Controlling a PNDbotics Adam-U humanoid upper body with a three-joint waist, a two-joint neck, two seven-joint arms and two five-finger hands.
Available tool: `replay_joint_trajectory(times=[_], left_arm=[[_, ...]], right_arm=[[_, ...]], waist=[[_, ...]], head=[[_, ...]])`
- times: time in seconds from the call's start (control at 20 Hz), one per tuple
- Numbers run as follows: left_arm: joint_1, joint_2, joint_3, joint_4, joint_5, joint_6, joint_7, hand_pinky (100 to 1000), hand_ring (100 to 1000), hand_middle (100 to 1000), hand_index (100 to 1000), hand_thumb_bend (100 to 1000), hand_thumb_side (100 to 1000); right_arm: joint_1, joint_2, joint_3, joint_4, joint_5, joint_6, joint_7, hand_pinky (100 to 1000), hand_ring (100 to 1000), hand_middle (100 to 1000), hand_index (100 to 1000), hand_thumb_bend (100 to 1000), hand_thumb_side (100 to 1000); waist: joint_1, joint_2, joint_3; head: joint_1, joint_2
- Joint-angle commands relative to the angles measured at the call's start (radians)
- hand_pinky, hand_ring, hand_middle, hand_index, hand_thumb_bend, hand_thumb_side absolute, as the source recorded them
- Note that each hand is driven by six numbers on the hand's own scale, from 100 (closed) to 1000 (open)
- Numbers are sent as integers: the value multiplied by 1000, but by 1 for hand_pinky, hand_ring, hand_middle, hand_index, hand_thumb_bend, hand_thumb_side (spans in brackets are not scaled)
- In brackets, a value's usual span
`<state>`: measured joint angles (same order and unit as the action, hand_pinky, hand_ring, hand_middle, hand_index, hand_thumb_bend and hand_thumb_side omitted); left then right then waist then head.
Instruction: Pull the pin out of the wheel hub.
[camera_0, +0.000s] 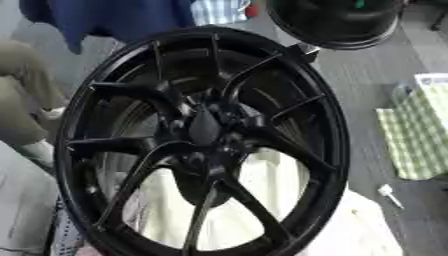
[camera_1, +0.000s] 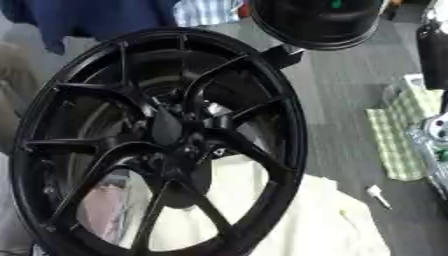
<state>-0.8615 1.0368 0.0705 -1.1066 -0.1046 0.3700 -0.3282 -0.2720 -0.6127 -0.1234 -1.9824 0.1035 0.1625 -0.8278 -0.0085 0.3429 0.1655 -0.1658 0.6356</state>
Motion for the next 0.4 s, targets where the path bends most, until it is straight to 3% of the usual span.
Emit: replay_joint_trajectory(times=[0.05,0.25,0.4], left_arm=[[-9,40,6,-20,21,8,26,816,731,632,832,100,735],[-7,35,17,-45,65,2,65,804,701,597,807,100,738],[10,20,41,-140,188,-49,157,797,680,578,795,100,741]], right_arm=[[-7,-29,-11,-18,8,-3,-1,540,564,563,721,100,565],[-7,-29,-11,-18,10,-4,2,540,565,564,721,100,562],[-7,-30,-13,-18,13,-3,4,541,566,565,722,100,561]], waist=[[3,-28,2],[2,-32,5],[-1,-35,8]], head=[[1,-11],[2,-8],[0,-7]])
